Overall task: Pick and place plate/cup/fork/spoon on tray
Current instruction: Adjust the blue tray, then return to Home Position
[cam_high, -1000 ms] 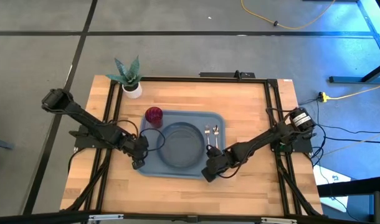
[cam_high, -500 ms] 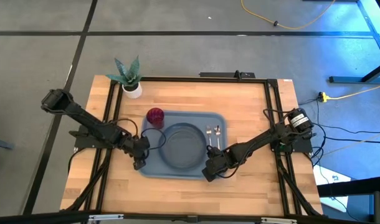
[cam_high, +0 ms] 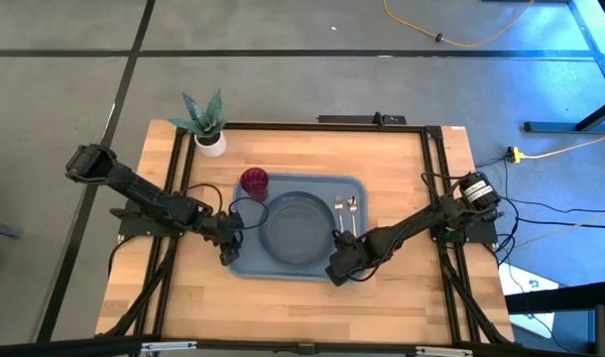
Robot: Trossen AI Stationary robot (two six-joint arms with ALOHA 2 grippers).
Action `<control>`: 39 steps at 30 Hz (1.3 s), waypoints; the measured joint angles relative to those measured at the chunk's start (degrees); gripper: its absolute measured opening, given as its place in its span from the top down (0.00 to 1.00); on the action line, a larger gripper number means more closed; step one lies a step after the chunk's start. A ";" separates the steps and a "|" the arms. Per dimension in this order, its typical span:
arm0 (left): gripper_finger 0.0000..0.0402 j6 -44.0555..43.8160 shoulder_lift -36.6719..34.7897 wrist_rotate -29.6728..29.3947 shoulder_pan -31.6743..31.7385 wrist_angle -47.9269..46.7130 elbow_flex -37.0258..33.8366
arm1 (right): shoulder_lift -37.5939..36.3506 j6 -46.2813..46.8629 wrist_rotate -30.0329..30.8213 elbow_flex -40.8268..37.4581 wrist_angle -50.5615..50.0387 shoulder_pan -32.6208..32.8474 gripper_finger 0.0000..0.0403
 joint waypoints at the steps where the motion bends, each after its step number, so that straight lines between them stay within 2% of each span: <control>1: 1.00 0.04 0.52 0.04 0.49 0.89 0.00 | 0.00 -0.02 0.38 -0.01 -0.67 -0.02 0.99; 11: 1.00 2.10 8.06 3.77 2.33 10.42 0.26 | -0.07 -1.22 0.60 -0.13 -5.19 0.07 0.99; 23: 1.00 4.23 7.86 4.56 4.63 9.80 0.27 | -0.23 -2.67 1.49 -0.27 -4.33 -0.17 0.99; 27: 1.00 4.67 6.84 3.58 4.72 8.00 1.80 | -2.47 -3.07 4.87 -0.65 -4.25 -0.12 0.99; 31: 1.00 6.16 5.45 -0.54 4.82 2.76 4.79 | -5.69 -3.57 9.21 -0.62 -5.90 -0.52 0.99; 34: 1.00 6.79 4.29 -1.54 4.78 -2.80 7.03 | -6.99 -4.45 9.10 -0.55 -6.22 -0.19 0.99; 39: 1.00 7.79 3.98 -1.09 4.07 -6.80 9.76 | -9.28 -5.93 9.25 -0.52 -5.86 -0.19 0.99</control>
